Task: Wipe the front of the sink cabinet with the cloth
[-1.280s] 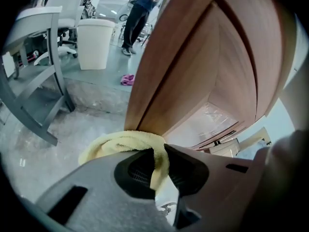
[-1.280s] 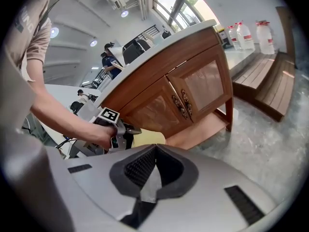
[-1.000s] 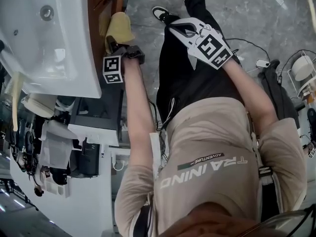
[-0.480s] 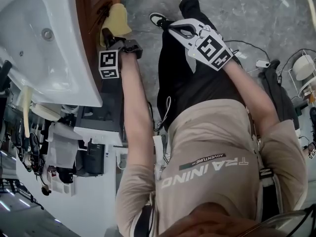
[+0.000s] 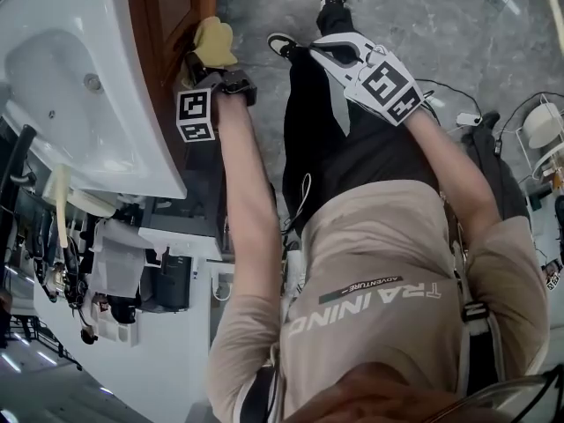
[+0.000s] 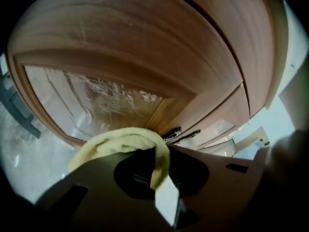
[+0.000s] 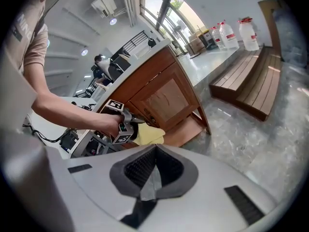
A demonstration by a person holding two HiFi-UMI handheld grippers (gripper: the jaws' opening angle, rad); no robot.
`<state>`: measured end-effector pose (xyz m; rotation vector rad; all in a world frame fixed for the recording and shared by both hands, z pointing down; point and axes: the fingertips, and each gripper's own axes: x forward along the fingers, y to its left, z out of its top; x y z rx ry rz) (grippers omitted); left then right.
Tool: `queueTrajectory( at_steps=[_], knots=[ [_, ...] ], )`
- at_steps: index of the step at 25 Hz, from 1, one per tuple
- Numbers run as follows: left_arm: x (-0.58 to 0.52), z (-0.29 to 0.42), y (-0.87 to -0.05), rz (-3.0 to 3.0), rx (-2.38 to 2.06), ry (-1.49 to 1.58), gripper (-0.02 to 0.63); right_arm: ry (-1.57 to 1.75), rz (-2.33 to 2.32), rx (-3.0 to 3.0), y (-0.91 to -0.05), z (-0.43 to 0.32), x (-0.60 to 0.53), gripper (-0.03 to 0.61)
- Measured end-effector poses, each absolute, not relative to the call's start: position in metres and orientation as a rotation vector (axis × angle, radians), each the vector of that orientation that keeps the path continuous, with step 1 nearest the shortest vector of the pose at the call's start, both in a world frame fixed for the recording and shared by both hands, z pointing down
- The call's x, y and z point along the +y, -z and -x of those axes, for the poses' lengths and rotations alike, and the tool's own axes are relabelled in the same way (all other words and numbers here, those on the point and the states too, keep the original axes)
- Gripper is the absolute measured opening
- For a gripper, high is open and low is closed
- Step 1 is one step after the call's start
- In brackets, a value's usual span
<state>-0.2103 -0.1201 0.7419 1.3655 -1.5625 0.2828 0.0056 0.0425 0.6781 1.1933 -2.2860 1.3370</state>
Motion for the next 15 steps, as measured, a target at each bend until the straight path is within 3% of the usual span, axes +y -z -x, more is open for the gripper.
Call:
queueTrajectory(
  at_steps=[15],
  knots=[
    [-0.150,0.147,-0.732,-1.421,-1.523,-0.320,0.044,-1.373,-1.231,-2.278,-0.683,-0.057,0.033,0.012]
  ],
)
